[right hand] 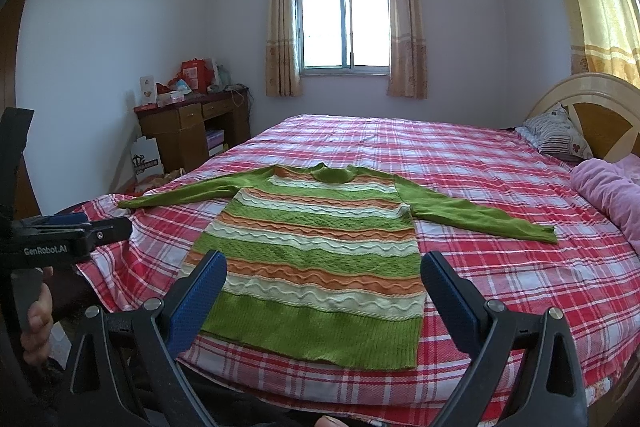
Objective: Fold small clothes
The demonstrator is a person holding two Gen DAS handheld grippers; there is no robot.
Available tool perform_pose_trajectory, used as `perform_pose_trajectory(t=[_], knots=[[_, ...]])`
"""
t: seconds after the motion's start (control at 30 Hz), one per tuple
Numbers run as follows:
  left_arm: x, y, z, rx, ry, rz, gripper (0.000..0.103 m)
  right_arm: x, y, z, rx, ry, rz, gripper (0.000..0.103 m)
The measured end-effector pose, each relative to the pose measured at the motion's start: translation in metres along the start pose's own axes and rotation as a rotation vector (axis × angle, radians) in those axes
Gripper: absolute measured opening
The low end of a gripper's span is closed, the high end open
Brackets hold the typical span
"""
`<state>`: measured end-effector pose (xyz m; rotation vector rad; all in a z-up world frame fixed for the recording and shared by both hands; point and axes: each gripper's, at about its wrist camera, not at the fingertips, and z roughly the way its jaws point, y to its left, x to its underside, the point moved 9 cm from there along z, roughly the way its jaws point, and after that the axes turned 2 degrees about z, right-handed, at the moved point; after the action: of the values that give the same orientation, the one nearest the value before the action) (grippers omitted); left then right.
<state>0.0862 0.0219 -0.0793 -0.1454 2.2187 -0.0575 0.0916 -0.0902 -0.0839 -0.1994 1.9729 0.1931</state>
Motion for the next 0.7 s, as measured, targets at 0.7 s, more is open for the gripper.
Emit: perform_pose_trajectory(t=[0.7], knots=[[-0.012,0.017,0.119,-0.035,0.167,0.048,0.103,0.032,-0.091,0.108,-0.029,0.173,0.162,0.098]])
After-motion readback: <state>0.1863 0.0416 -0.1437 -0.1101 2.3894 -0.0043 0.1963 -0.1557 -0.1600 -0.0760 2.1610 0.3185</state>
